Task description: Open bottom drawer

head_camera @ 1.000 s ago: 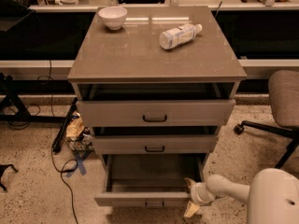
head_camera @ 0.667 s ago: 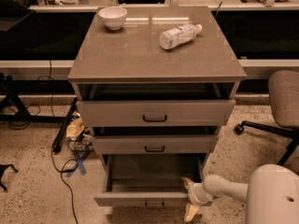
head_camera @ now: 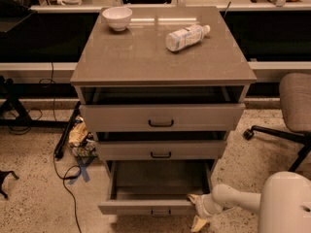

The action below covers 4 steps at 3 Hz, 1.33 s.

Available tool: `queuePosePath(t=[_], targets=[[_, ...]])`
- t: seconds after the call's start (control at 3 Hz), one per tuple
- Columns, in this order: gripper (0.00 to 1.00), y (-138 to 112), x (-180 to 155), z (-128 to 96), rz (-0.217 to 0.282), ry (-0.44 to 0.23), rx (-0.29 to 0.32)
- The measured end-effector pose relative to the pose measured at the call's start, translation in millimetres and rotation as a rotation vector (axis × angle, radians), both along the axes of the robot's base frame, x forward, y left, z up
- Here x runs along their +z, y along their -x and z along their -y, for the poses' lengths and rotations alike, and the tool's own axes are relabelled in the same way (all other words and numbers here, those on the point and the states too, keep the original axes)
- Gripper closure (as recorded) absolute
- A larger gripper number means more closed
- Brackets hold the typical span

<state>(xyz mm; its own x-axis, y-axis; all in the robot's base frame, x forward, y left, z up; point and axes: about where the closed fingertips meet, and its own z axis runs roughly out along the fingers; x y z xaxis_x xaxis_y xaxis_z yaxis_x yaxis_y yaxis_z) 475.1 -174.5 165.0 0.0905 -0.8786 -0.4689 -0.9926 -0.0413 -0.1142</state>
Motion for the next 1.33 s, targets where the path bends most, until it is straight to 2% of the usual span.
queuePosePath(t=[0.67,1.0,1.33], targets=[[0.66,16.2,-3.6,12.4,-0.03,-0.011,-0.009],[0.89,16.4,-2.9,12.5,-0.03,-0.011,-0.009],[1.0,20.6,-2.9,14.8,-0.033,-0.013,-0.019]])
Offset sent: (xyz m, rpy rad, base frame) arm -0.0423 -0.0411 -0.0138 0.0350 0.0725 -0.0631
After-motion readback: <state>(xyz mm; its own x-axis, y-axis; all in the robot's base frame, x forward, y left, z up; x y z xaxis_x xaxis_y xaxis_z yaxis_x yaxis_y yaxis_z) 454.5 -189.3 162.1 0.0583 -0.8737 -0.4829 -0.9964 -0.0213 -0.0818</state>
